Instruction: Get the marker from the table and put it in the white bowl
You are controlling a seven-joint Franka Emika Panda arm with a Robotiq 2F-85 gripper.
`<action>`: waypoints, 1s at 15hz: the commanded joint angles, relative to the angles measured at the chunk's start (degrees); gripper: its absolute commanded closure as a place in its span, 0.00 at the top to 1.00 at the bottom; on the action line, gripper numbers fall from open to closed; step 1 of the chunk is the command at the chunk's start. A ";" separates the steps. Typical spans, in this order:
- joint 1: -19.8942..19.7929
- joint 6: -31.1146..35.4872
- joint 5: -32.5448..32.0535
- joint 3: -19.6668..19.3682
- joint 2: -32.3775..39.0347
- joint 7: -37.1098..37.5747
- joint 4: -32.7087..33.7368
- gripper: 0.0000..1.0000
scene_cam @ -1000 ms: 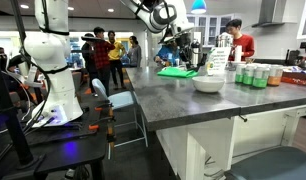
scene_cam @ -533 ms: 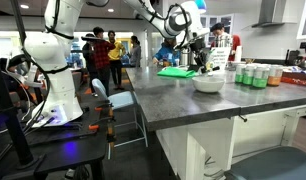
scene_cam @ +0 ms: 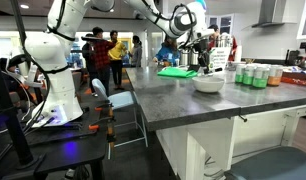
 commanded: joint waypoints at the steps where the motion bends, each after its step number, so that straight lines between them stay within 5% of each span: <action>1: -0.06 -4.99 2.89 0.02 -0.13 -0.37 1.61 0.44; 9: 1.08 -7.75 2.74 -0.32 -4.11 -0.74 -1.25 0.99; 15: 2.59 -15.27 -2.01 0.17 -14.70 -4.02 -9.70 1.00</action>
